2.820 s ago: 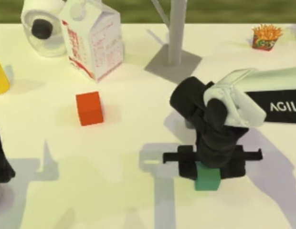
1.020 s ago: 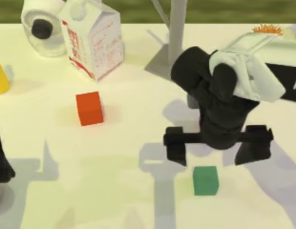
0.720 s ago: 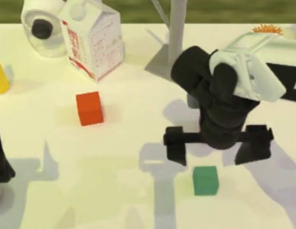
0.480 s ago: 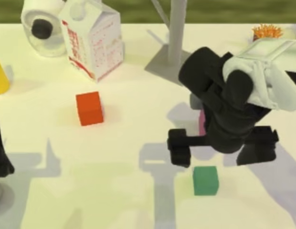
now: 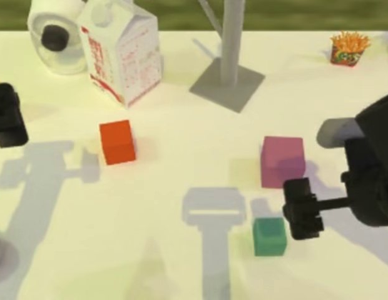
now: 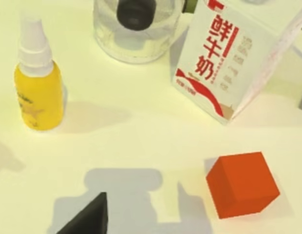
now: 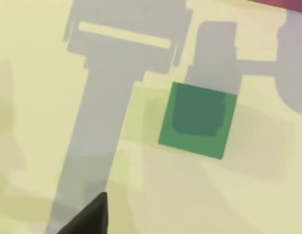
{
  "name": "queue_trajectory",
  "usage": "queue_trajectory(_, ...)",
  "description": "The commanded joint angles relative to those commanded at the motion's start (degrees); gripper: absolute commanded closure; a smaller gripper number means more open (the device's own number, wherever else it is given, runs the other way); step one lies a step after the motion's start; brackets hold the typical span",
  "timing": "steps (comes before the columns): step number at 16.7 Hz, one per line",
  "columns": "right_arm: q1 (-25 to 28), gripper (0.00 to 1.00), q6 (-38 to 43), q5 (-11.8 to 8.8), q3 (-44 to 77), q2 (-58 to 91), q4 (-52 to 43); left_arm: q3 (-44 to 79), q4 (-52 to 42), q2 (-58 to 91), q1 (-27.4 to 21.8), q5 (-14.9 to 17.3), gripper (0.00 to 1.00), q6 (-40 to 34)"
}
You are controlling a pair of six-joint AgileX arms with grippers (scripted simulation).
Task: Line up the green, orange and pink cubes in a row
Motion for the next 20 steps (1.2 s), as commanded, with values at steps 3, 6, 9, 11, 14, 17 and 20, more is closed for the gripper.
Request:
queue_trajectory(3, -4.70, 0.00, -5.48, -0.54, -12.50, -16.40, 7.94, 16.24, -10.59, 21.13, -2.45, -0.09, 0.00, -4.11)
queue_trajectory(6, -10.99, 0.00, -11.07, -0.90, -24.54, -32.47, 15.91, 31.43, -21.05, 40.63, -4.91, -0.14, 0.00, -8.17)
queue_trajectory(9, -18.26, 0.00, -16.30, -0.81, -34.51, -46.26, 23.35, 45.37, -30.27, 56.95, -7.15, -0.12, 0.00, -11.93)
queue_trajectory(11, -23.04, 0.00, -19.31, -0.56, -39.26, -53.17, 27.71, 53.95, -35.42, 66.58, -8.44, -0.09, 0.00, -14.15)
queue_trajectory(14, -30.09, 0.00, -23.22, -0.08, -44.45, -61.47, 33.77, 64.74, -41.44, 78.43, -10.00, -0.04, 0.00, -16.89)
queue_trajectory(17, -35.21, 0.00, -25.59, 0.22, -47.18, -67.26, 37.94, 71.75, -45.13, 85.45, -11.00, 0.03, 0.00, -18.67)
queue_trajectory(20, -36.92, 0.00, -26.23, 0.28, -47.83, -69.27, 39.24, 74.08, -46.26, 87.69, -11.31, 0.05, 0.00, -19.23)
